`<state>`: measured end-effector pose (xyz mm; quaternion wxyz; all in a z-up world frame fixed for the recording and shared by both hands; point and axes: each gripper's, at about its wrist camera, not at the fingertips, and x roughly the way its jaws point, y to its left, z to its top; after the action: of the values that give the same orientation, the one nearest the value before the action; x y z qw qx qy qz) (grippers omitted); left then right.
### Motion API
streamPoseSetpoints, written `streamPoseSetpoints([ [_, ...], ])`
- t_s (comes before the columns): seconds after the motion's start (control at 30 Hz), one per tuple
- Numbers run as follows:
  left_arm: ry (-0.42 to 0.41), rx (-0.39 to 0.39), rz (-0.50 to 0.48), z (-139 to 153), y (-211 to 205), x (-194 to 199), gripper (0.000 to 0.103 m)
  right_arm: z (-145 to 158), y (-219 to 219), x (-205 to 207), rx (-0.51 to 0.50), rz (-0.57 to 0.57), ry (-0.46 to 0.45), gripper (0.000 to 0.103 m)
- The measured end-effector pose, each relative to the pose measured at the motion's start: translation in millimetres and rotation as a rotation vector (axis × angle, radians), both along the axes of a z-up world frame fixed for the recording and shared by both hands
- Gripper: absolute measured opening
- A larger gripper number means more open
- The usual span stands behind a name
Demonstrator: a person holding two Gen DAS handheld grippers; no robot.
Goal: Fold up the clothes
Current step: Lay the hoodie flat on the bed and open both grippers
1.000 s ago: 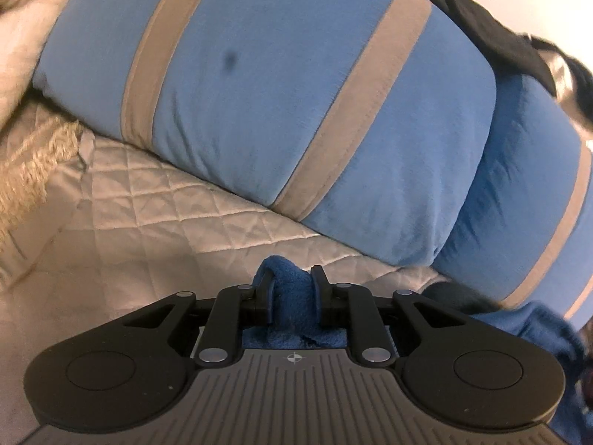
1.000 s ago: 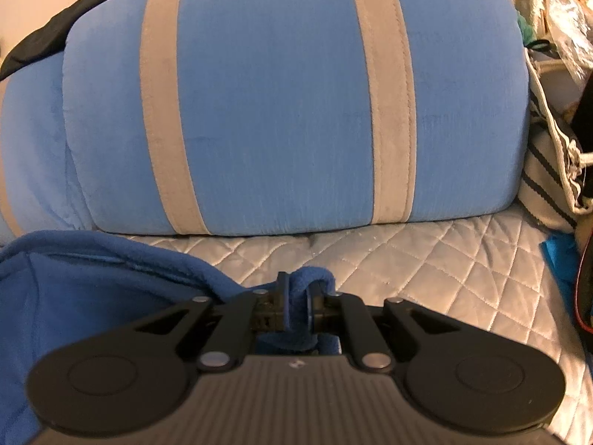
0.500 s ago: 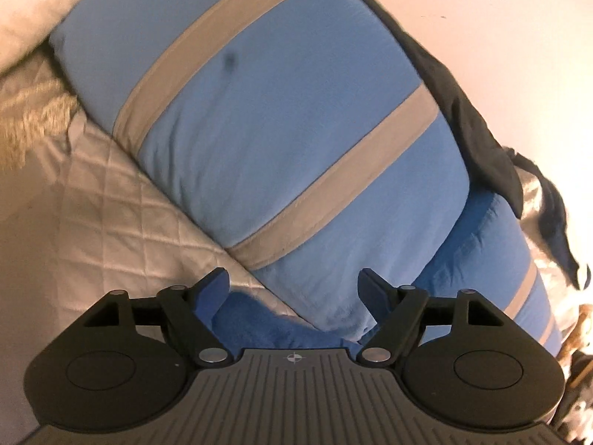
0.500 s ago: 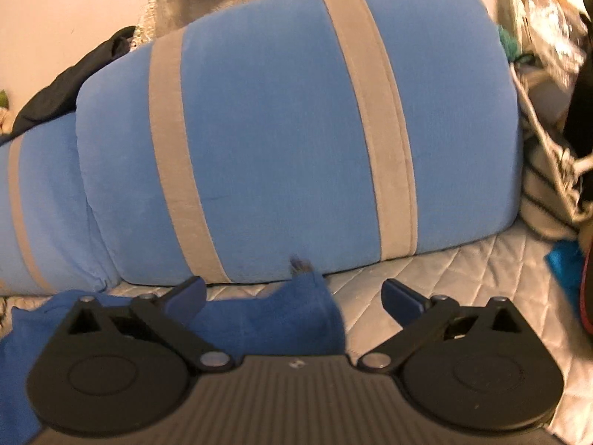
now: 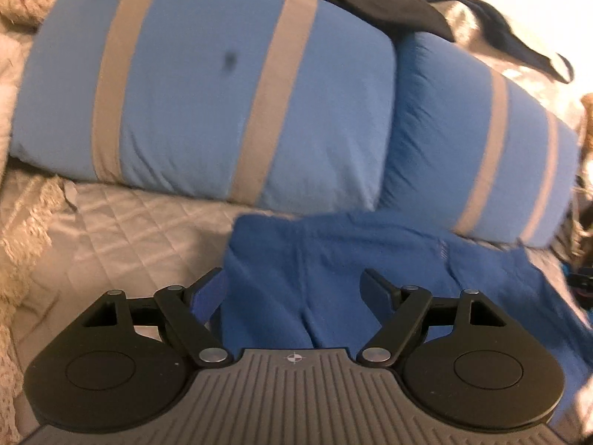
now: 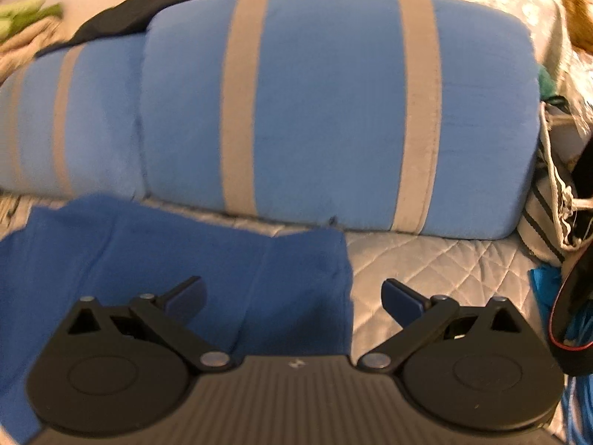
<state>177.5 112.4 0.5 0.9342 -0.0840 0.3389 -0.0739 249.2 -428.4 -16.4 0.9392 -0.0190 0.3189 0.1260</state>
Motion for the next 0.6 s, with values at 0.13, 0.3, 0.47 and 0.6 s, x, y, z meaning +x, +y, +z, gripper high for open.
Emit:
streamPoseSetpoints([
  [0.13,0.033,-0.075,-0.054,5,26,-23,0.079,1,-15,-25,0.001,0.075,0.039,0.102],
  [0.3,0.061,-0.124,-0.08,-4,56,-56,0.079,-4,-47,-57,0.053,0.119,0.088,0.102],
  [0.47,0.101,-0.212,-0.194,-23,72,-84,0.078,-7,-72,-82,0.121,0.177,0.133,0.102],
  [0.6,0.149,-0.15,-0.317,-39,65,-95,0.078,-8,-75,-99,0.125,0.267,0.139,0.102],
])
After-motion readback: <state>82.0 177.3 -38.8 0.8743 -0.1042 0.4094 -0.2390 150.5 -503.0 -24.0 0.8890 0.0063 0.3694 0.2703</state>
